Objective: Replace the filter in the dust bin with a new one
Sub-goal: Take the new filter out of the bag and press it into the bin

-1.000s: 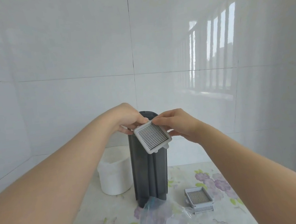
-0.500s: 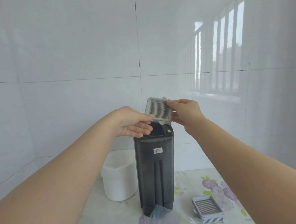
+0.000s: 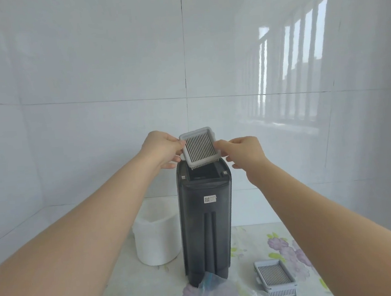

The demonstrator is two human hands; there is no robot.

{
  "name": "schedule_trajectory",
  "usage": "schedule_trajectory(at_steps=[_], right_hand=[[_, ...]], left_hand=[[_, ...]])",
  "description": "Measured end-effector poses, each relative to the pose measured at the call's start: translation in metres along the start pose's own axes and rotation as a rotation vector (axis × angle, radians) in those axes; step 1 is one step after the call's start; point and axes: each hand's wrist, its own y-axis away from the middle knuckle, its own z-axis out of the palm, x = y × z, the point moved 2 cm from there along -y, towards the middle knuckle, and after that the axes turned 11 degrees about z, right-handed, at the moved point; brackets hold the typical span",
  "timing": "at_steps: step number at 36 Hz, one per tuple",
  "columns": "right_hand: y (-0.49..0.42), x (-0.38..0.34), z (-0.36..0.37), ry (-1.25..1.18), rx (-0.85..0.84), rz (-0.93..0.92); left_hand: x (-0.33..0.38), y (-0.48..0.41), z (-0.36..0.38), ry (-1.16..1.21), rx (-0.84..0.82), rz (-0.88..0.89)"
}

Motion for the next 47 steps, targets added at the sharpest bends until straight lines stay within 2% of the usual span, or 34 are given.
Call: schedule_trajectory(at_steps=[11,26,37,43,47], right_hand=[[0.006,0.01,0.0,0.172,-0.066,0.024],[-0.001,0.018,0.0,0.12,-0.041,-0.045],[-0.005,0.019,0.003,0.163,-0.023,-0.055],[-0.007,0.021,0.003,0.162,-0.017,-0.072],[-0.012,0.029,0.005,0.068,-0.083,-0.03]], left_hand=[[-0.011,0.001,0.005,-0.107,-0.023,0.015],[-0.016,0.0,0.01,-0.164,-0.028,0.009],[-0.025,-0.003,0.011,-0.343,0.025,0.027],[-0.029,-0.004,0.01,-0.35,0.059,0.005],[-0.033,-0.008,0.012,-0.217,0.055,-0.022]])
